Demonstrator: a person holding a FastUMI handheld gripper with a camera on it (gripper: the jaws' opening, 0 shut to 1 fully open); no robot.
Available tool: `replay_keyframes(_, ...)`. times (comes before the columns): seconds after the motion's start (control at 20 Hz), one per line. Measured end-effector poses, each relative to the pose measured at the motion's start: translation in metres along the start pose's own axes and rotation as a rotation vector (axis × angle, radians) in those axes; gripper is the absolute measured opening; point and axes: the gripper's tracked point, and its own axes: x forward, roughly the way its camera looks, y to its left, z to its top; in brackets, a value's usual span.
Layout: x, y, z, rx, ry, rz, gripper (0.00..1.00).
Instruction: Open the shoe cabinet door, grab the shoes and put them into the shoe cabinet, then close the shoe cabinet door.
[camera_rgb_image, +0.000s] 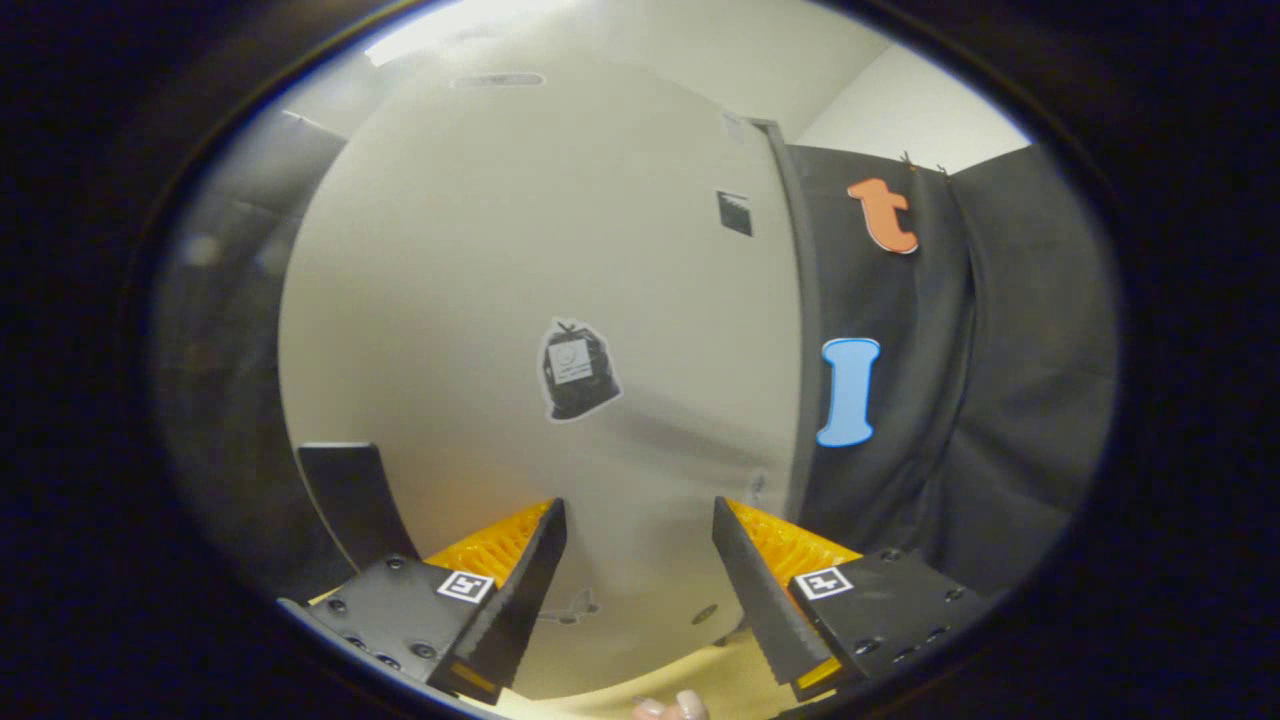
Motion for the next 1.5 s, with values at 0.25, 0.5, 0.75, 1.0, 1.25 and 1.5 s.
replay_keyframes(0.25, 0.045, 0.047, -0.003, 0.002, -0.005, -0.014, 0.93)
replay_keyframes(0.5, 0.082, 0.051, 0.003, -0.017, -0.016, -0.046, 0.93)
replay_keyframes(0.75, 0.081, 0.052, -0.001, -0.032, -0.011, -0.092, 0.93)
replay_keyframes(1.0, 0.079, 0.052, -0.001, -0.005, -0.007, -0.098, 0.93)
replay_keyframes(1.25, 0.079, 0.052, -0.003, -0.022, -0.016, -0.122, 0.94)
replay_keyframes(1.5, 0.078, 0.054, -0.003, -0.038, -0.042, -0.121, 0.94)
